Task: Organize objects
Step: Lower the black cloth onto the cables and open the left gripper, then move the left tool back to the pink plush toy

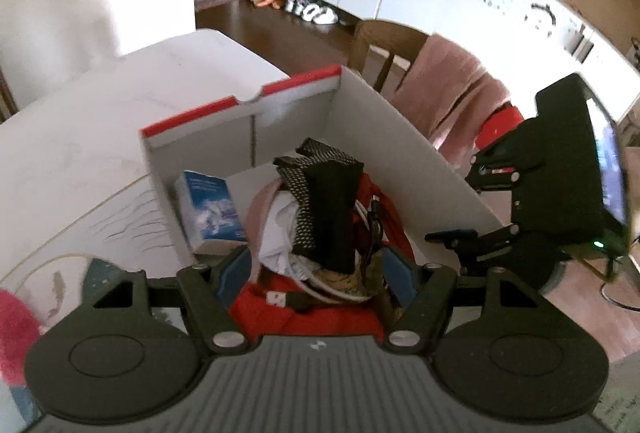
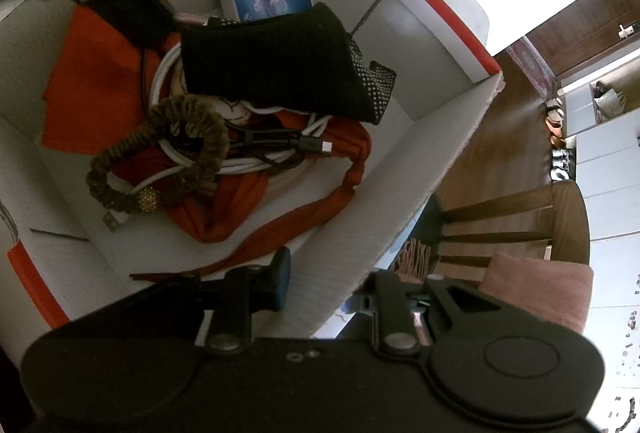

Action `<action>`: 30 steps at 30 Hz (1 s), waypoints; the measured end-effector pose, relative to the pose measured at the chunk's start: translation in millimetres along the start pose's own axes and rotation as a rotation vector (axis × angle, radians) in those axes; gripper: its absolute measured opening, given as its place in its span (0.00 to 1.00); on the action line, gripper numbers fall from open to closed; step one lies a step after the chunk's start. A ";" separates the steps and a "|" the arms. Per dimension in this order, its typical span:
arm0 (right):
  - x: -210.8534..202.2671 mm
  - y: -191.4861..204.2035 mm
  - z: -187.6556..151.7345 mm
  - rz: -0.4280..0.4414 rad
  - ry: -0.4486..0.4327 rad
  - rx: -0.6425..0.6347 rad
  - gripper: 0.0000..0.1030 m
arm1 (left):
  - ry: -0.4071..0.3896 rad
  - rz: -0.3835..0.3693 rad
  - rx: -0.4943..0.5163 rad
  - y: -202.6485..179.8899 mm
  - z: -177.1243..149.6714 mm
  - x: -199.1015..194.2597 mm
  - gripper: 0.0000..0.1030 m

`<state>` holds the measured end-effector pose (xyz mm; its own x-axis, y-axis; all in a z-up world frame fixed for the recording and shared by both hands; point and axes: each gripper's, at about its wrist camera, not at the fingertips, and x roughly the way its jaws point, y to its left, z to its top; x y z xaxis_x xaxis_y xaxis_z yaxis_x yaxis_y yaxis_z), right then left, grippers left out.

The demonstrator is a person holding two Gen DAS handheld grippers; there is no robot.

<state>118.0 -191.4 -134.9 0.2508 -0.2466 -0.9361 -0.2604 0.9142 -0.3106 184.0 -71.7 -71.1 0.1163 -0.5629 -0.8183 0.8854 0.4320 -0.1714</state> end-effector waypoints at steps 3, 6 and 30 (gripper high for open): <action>-0.2 0.5 0.4 -0.003 0.003 -0.001 0.22 | -0.025 0.012 -0.024 7.7 -7.2 -15.7 0.70; 0.3 0.6 1.0 -0.003 0.007 -0.001 0.22 | -0.044 0.037 -0.050 18.4 -17.8 -30.5 0.71; 3.1 2.8 6.3 -0.020 0.052 0.018 0.24 | -0.053 0.477 -0.287 183.5 -76.0 -74.0 1.00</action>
<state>123.9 -187.6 -137.6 0.2067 -0.2804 -0.9374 -0.2389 0.9146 -0.3263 303.7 102.9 -83.7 0.5031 -0.2896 -0.8143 0.5718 0.8180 0.0624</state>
